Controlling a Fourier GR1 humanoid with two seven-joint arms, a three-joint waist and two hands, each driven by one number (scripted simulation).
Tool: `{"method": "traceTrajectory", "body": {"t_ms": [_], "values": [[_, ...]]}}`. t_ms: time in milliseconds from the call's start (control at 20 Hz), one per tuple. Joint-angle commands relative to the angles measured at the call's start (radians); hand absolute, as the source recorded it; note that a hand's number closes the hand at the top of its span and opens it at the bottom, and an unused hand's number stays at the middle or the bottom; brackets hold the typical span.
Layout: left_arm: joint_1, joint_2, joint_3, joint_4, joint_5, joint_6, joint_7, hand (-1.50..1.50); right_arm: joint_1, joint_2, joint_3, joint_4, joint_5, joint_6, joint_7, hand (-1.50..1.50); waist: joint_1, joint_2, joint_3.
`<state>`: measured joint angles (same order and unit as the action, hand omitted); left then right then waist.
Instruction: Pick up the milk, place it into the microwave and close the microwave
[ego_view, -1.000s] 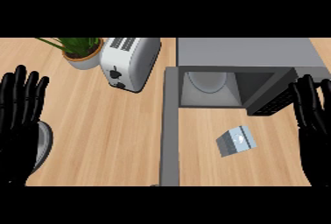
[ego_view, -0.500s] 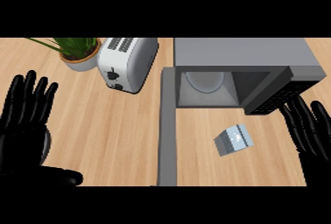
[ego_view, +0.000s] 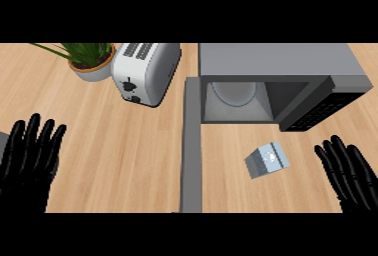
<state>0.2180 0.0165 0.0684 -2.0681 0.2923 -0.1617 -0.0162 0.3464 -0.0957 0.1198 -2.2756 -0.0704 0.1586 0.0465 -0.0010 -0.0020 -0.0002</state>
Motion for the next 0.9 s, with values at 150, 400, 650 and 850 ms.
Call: {"method": "traceTrajectory", "body": {"t_ms": [150, 400, 650, 850], "values": [[0.115, -0.006, -0.004, -0.049, 0.011, -0.029, -0.049, -1.5, 0.016, 0.028, 0.005, 0.144, 0.048, 0.012, -0.094, -1.5, 0.004, 0.001, 0.0], [0.175, 0.036, 0.058, 0.048, 0.089, -0.152, -0.167, -1.5, 0.02, 0.022, -0.062, 0.293, -0.007, 0.056, -0.213, -1.5, 0.005, 0.001, 0.0], [0.223, -0.016, -0.025, -0.065, 0.027, -0.091, -0.113, -1.5, 0.045, 0.072, -0.024, 0.403, 0.086, 0.019, -0.34, -1.5, 0.004, 0.0, 0.0], [0.278, -0.008, 0.003, 0.0, 0.027, -0.153, -0.206, -1.5, -0.073, 0.063, -0.132, 0.557, 0.087, -0.034, -0.377, -1.5, 0.008, 0.001, 0.0]]}}
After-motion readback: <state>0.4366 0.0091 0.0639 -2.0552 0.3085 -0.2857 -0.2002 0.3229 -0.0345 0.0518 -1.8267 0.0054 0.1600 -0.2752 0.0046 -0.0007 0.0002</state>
